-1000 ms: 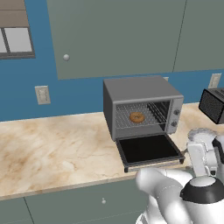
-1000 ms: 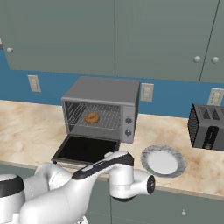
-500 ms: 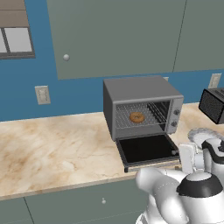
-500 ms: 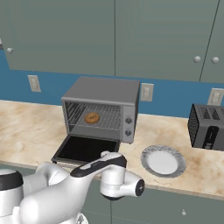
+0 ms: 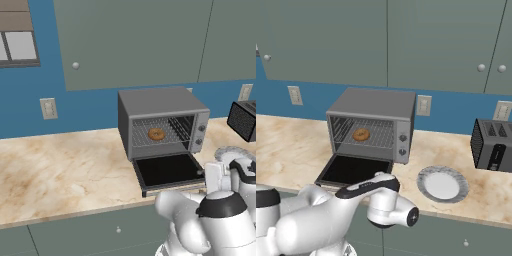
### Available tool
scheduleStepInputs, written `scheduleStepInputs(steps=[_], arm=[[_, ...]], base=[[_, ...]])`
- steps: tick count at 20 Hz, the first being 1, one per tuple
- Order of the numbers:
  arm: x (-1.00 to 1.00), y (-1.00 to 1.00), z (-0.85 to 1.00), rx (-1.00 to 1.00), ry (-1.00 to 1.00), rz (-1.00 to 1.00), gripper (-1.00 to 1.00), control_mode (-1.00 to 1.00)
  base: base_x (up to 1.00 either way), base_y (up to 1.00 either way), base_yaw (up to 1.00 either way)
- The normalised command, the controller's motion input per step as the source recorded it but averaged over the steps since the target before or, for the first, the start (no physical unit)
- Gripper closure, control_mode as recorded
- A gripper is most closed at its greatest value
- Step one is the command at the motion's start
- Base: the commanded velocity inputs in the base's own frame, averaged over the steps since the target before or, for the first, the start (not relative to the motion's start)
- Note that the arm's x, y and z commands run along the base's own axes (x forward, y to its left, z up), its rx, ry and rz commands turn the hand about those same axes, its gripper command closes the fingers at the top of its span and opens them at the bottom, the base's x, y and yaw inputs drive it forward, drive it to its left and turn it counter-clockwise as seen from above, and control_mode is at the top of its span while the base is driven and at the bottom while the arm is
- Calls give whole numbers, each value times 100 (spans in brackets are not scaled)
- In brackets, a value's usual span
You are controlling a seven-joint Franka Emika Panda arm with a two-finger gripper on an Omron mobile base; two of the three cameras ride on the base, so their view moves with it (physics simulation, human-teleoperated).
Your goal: Pick up the bagel from the plate, place it on the toaster oven rack, close the door, and set the timer.
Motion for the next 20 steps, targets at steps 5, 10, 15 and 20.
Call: scheduleStepInputs(steps=[5,10,15,20], arm=[[37,11,2,4,0,-8,-100,-100],[35,14,30,2,0,-8,-100,-100],[37,9,54,3,0,-7,-100,-100],[46,8,70,2,0,-7,-100,-100]], base=[[0,0,0],[0,0,0],[0,0,0],[0,0,0]])
